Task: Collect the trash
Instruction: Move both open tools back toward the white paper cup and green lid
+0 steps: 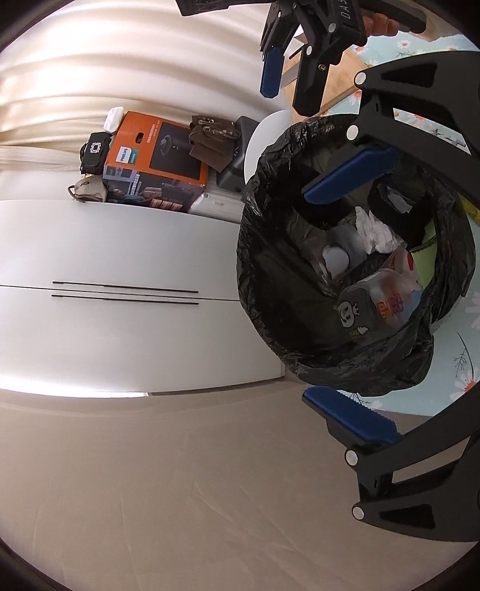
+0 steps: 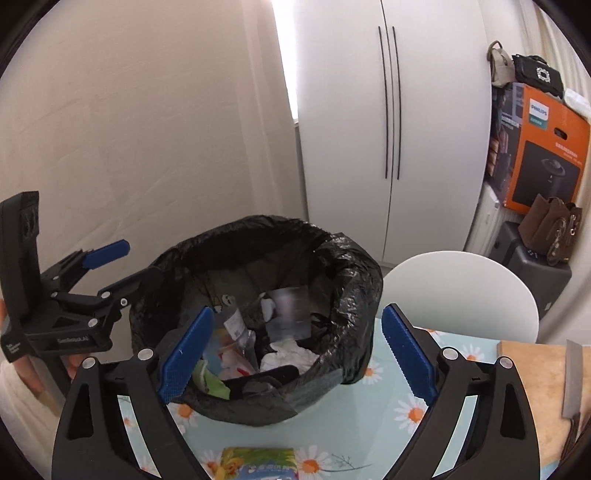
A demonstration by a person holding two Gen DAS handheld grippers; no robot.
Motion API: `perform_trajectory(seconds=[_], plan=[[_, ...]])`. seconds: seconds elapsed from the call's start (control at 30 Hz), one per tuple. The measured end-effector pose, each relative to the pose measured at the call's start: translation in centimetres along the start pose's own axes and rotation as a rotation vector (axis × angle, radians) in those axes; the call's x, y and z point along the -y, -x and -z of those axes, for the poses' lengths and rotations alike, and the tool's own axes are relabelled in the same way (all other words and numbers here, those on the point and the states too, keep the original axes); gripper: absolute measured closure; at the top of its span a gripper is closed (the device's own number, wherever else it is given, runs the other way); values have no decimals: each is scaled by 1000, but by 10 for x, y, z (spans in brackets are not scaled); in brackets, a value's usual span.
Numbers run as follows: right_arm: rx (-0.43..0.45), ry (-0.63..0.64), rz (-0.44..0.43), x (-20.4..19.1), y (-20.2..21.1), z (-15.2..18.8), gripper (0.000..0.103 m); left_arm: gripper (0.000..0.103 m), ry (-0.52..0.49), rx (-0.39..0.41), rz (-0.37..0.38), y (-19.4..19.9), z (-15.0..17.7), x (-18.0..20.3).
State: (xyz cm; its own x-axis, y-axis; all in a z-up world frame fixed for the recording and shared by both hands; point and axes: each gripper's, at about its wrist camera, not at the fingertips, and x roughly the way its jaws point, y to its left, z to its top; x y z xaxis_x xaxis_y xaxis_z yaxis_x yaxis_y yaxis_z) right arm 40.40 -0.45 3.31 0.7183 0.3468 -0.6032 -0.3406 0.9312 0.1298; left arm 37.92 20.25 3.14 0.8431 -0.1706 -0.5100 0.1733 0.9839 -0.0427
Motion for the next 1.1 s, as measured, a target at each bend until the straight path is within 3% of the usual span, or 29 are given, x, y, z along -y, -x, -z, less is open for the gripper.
perform_trajectory(seconds=[0.13,0.5,0.67,0.83,1.1], plan=[[-31,-16,26,-1,17,16,14,6,-9,10,-20,18,12,7],[-118,-66,140,-5,50,81,11,6,29,-34,40,46,64,22],[-182,-64,137,-5,55,109,11,6,65,-75,34,57,88,29],[-240,-36,45,-6,55,131,11,6,86,-97,-16,73,110,39],[-314,83,-144,-6,48,162,11,6,159,-106,-250,108,152,63]])
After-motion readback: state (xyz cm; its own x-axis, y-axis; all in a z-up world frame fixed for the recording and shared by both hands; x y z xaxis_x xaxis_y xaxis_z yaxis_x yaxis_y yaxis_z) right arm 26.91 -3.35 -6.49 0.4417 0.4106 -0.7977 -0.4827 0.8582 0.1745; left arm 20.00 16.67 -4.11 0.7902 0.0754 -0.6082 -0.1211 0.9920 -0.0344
